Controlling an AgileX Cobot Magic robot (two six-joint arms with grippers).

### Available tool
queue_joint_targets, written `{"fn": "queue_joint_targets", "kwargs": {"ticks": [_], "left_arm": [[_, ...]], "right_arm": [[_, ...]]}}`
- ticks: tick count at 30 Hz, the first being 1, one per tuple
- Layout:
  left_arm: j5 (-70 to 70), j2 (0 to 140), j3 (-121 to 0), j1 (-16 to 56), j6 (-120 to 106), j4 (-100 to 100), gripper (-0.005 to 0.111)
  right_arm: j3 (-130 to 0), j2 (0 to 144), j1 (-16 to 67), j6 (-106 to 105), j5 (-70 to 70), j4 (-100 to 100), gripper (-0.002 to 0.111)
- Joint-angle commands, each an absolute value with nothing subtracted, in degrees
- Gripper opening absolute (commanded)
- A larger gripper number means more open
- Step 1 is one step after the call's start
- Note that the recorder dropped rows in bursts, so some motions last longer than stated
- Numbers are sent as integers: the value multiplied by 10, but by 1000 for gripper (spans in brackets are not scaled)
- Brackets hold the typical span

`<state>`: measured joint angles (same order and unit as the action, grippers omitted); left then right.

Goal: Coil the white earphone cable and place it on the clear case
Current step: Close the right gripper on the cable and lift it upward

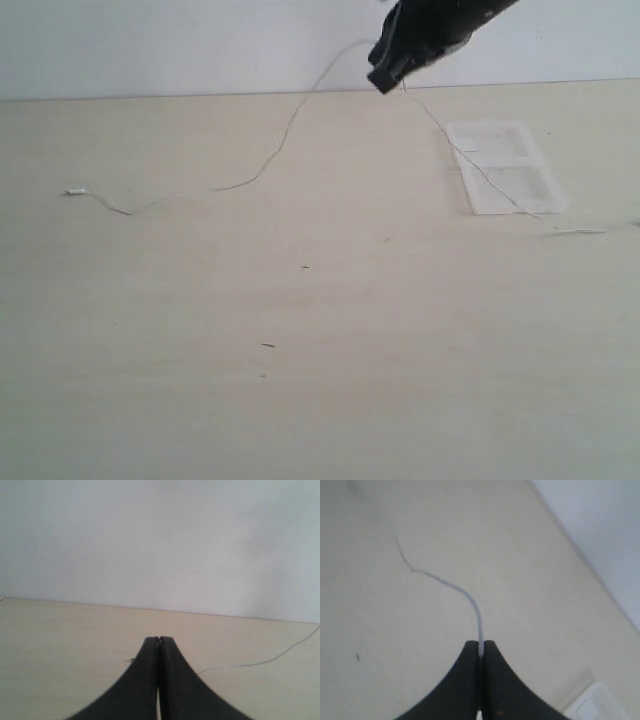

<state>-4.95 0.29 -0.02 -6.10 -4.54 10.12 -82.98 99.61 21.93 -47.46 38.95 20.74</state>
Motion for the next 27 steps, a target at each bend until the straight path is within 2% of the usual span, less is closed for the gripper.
{"fn": "queue_joint_targets", "kwargs": {"ticks": [1, 8, 16, 21, 27], "left_arm": [[-51, 0, 0, -57, -47, 105, 0], [-51, 0, 0, -57, -47, 105, 0], [-51, 0, 0, -57, -47, 105, 0], [-51, 0, 0, -57, -47, 105, 0], [-51, 0, 0, -57, -47, 105, 0]], "right_arm": [[-825, 916, 219, -447, 347, 263, 0], [-813, 831, 219, -448, 327, 352, 0], [-701, 736, 219, -490, 139, 452, 0], [-700, 714, 220, -499, 122, 514, 0], [-695, 683, 276, -509, 49, 519, 0]]}}
